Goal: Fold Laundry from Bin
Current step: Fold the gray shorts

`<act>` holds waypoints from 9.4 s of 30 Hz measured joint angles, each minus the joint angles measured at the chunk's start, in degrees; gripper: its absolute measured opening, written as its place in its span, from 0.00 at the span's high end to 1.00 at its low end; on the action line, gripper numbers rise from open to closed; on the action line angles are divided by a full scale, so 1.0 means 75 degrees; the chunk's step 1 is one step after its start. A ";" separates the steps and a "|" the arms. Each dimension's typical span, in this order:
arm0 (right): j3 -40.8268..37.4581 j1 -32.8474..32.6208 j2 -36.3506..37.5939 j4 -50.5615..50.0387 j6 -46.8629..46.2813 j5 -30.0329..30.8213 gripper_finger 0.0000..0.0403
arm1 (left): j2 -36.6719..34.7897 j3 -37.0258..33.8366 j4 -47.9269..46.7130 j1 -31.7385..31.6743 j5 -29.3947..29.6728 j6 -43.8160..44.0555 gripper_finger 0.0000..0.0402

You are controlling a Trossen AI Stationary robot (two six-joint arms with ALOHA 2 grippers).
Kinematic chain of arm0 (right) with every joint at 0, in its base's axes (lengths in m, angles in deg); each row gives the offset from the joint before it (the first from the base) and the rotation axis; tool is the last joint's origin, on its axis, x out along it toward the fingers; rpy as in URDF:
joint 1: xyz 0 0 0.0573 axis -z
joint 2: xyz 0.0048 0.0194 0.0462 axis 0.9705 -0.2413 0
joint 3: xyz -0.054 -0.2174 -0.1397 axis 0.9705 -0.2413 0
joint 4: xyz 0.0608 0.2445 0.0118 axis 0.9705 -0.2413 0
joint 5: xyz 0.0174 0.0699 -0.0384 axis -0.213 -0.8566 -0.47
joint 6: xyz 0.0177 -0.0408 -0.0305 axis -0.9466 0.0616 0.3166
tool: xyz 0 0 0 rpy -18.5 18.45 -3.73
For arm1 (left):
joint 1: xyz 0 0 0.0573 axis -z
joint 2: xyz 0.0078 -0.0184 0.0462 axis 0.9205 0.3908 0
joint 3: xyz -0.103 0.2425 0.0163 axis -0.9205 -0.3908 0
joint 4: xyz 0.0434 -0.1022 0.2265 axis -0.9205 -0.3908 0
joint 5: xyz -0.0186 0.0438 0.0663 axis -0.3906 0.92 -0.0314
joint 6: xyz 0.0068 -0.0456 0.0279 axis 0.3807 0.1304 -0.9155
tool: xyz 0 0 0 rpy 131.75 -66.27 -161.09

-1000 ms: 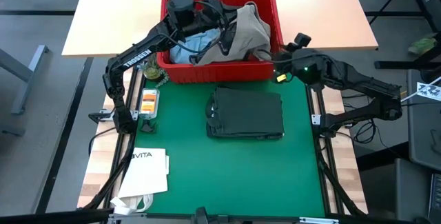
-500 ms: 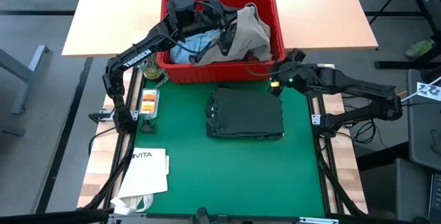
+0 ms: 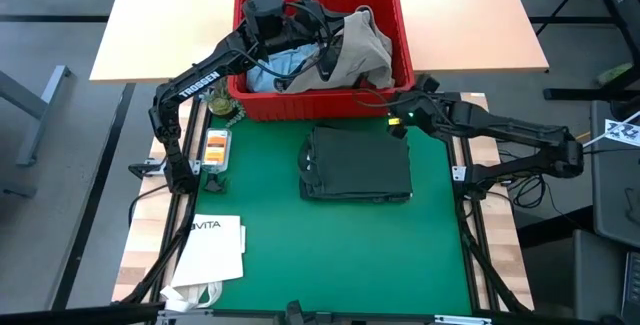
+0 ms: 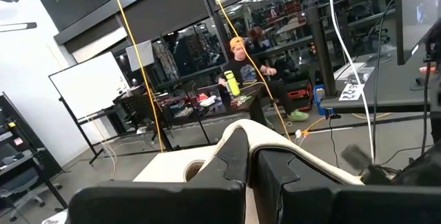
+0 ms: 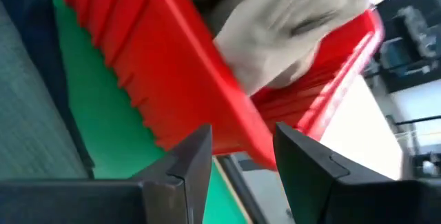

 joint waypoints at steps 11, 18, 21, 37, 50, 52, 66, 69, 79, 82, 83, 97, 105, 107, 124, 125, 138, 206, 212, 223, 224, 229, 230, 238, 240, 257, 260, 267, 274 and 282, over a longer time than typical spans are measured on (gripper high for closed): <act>-0.1152 0.1153 0.0000 0.2550 0.0980 -0.1661 0.61 | -0.0003 0.0000 0.0000 -0.0003 0.0000 -0.0002 1.00; -0.1152 0.1514 0.0000 0.2651 0.0996 -0.2063 0.61 | -0.0003 -0.0003 -0.0002 -0.0003 0.0000 -0.0005 1.00; -0.1155 0.1508 0.0000 0.2934 0.1068 -0.2126 0.61 | -0.0003 -0.0003 0.0000 -0.0003 0.0003 -0.0005 1.00; -0.1155 0.1499 0.0015 0.3378 0.1192 -0.1231 0.61 | -0.0003 -0.0003 -0.0003 -0.0003 -0.0011 -0.0007 1.00; -0.1136 0.1486 -0.0547 0.3949 0.1498 -0.1016 0.61 | -0.0003 -0.0003 -0.0006 -0.0003 -0.0058 -0.0007 1.00; -0.1148 0.1499 -0.0551 0.4079 0.1669 -0.1118 0.62 | -0.0001 -0.0003 -0.0006 -0.0003 -0.0058 -0.0007 1.00; -0.0755 0.1493 0.0062 0.3410 0.2229 -0.1413 0.95 | -0.0243 -0.0015 -0.0023 -0.0003 -0.0051 -0.0007 1.00; -0.0278 0.1493 0.0487 0.2916 0.2234 -0.1606 0.95 | -0.0516 -0.0015 -0.0004 -0.0003 -0.0052 -0.0005 1.00; 0.1667 0.1493 0.1449 0.1727 0.2602 -0.3452 0.97 | -0.1222 -0.0015 0.0081 0.0277 -0.0063 0.0013 1.00; 0.2325 0.1493 0.1521 0.1336 0.2598 -0.4112 0.99 | -0.1378 -0.0015 0.0149 0.0483 -0.0062 0.0020 1.00; 0.2532 0.1493 0.1521 0.1154 0.2597 -0.4355 0.99 | -0.1428 -0.0015 0.0149 0.0563 -0.0061 0.0022 1.00; 0.4572 0.1481 0.1645 -0.1069 0.2165 -0.6456 0.99 | -0.2212 -0.0006 0.0056 0.2357 0.0009 0.0206 1.00; 0.4755 0.1480 0.1868 -0.1061 0.1499 -0.8661 0.99 | -0.2291 -0.0006 0.0071 0.3433 0.0017 0.1163 1.00; 0.4755 0.1481 0.1894 -0.1138 0.1333 -0.9068 0.99 | -0.2276 -0.0006 -0.0057 0.3728 -0.0006 0.1337 1.00; 0.2572 -0.1912 0.2557 -0.0423 0.0450 -0.6945 0.99 | -0.1783 -0.0006 -0.2323 0.6582 0.2417 0.1960 1.00; 0.2304 -0.2303 0.2536 -0.0152 0.0388 -0.6824 0.99 | -0.1729 -0.0006 -0.2320 0.6710 0.2554 0.2064 1.00; 0.1584 -0.7715 0.1762 0.1787 -0.0640 -0.2949 0.99 | -0.1394 -0.0006 -0.2024 0.8945 0.4002 0.3012 1.00; 0.0774 -0.1789 -0.1637 -0.0230 0.2114 -0.0425 0.99 | -0.1383 -0.7111 -0.8754 0.4316 0.7200 1.0999 0.79; 0.0774 -0.1789 -0.1907 0.0047 0.2909 -0.0006 0.99 | -0.1384 -0.7111 -0.8149 0.4255 0.7114 0.9877 0.77; 0.0771 -0.1657 -0.1926 0.0458 0.3418 0.0416 0.78 | -0.1384 -0.6907 -0.7875 0.4447 0.6985 0.9248 0.86; 0.0771 -0.1578 -0.1926 0.0458 0.3432 0.0428 0.74 | -0.1384 -0.6907 -0.7803 0.4447 0.6908 0.9248 0.87; 0.0783 -0.1247 -0.1923 0.0430 0.3773 0.0725 0.59 | -0.1384 -0.6907 -0.7635 0.4452 0.6602 0.9239 0.89; 0.0837 -0.1199 -0.1925 0.0312 0.3797 0.0754 0.57 | -0.1384 -0.6904 -0.7638 0.4453 0.6514 0.9240 0.89; 0.1587 -0.1140 -0.1918 -0.0218 0.3974 0.0780 0.51 | -0.1384 -0.6904 -0.7459 0.4462 0.6277 0.9241 0.89; 0.1742 -0.1150 -0.1918 -0.0256 0.4314 0.0777 0.51 | -0.1384 -0.6904 -0.7328 0.4462 0.6277 0.9239 0.89; 0.3496 -0.2083 -0.1921 -0.4595 0.1271 -0.4983 0.51 | -0.1384 -0.6933 -0.5433 0.4803 0.2226 0.6972 0.89; 0.3496 -0.2834 -0.1968 -0.4842 0.1159 -0.4898 0.51 | -0.1390 -0.7142 -0.4385 0.4904 0.1309 0.6844 0.89; 0.3385 -0.4484 -0.1973 -0.5437 0.0592 -0.3671 0.51 | -0.1390 -0.7514 -0.3733 0.5325 0.0909 0.6892 0.94; 0.1849 -0.5343 -0.1754 -0.5446 -0.0628 -0.3431 0.51 | -0.1390 -0.8089 -0.3396 0.5816 0.0921 0.7382 0.99; 0.0106 -0.6130 -0.1751 -0.4514 -0.1090 -0.3454 0.51 | -0.1390 -0.8693 -0.1767 0.5913 0.0968 0.7669 0.99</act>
